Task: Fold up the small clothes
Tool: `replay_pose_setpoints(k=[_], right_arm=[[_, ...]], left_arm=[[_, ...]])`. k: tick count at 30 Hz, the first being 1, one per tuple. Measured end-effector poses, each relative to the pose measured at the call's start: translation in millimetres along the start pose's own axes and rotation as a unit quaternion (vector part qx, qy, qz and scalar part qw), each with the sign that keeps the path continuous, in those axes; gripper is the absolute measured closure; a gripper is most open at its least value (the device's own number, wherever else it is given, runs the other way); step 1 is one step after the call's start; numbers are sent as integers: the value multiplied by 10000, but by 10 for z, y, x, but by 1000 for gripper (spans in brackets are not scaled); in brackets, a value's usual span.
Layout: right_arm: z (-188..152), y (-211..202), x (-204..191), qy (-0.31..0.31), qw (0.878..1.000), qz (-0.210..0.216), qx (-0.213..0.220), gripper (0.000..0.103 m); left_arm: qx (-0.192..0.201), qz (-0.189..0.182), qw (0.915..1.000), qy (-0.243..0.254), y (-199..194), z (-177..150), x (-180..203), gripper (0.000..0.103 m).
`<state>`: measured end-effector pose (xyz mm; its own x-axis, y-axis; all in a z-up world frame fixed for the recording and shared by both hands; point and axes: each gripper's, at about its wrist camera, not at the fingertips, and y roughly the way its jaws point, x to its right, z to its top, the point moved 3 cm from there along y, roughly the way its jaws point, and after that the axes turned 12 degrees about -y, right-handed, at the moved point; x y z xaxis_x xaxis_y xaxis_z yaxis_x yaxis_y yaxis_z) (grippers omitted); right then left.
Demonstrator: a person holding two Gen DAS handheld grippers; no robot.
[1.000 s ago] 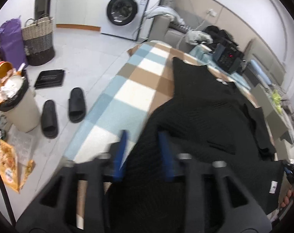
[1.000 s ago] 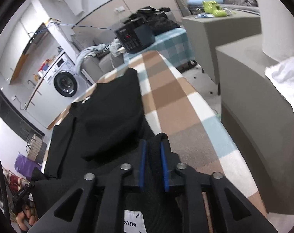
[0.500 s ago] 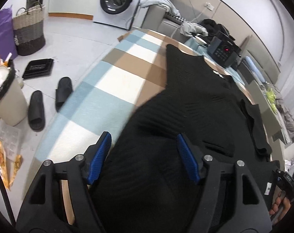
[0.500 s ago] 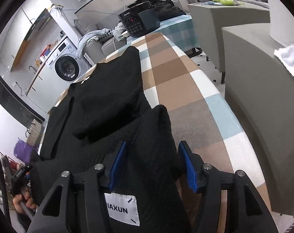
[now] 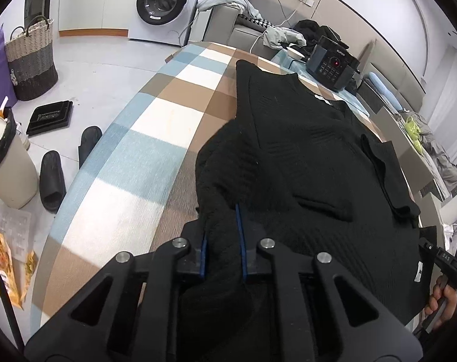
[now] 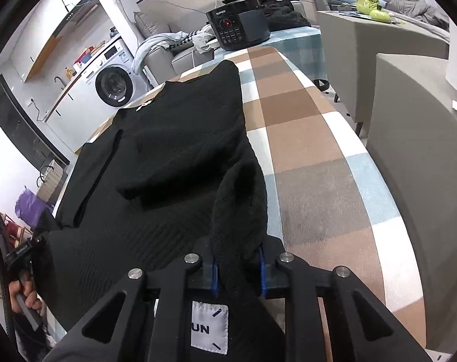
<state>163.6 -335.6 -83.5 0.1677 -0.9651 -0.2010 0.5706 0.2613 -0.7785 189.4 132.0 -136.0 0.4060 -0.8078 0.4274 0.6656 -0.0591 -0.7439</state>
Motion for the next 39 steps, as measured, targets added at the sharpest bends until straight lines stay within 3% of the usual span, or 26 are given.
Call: replay_pose_setpoints(k=[7, 12, 15, 16, 17, 19, 21, 28, 30, 31, 34, 39], right_arm=[[-138, -129, 19, 27, 10000, 40, -18, 86], [-150, -160, 9, 15, 10000, 21, -21, 85], [-110, -155, -25, 3, 10000, 13, -38, 73], [-96, -159, -33, 22, 10000, 36, 12, 64], [-92, -164, -32, 33, 10000, 54, 59, 60], [-66, -166, -35, 78, 9999, 69, 138, 59], [-47, -143, -31, 101, 9998, 67, 160, 59], [-10, -32, -24, 58, 9999, -34, 83, 60], [-1, -10, -22, 45, 9999, -68, 79, 60], [8, 9, -31, 15, 9999, -85, 71, 61], [36, 59, -84, -161, 9997, -164, 32, 66], [81, 144, -222, -570, 9979, -295, -82, 75]], left_arm=[[32, -45, 10000, 72, -295, -236, -45, 93], [-73, -17, 10000, -43, -359, -233, -110, 92], [-45, -9, 10000, -62, -371, -169, -121, 89], [-26, 15, 10000, -34, -369, -149, -112, 82], [-32, 53, 10000, -21, -359, -126, -104, 68], [-29, 39, 10000, -46, -341, -78, -84, 50], [33, 10, 10000, 3, -310, -30, -47, 48], [-125, 148, 9998, -56, 8, 66, 57, 48], [-152, 90, 9998, -93, 61, 48, 59, 55], [-157, 50, 9998, -60, 81, 36, 68, 65], [-121, 141, 9998, 116, 75, -10, 68, 82], [-156, 77, 9997, 147, -43, -105, -15, 89]])
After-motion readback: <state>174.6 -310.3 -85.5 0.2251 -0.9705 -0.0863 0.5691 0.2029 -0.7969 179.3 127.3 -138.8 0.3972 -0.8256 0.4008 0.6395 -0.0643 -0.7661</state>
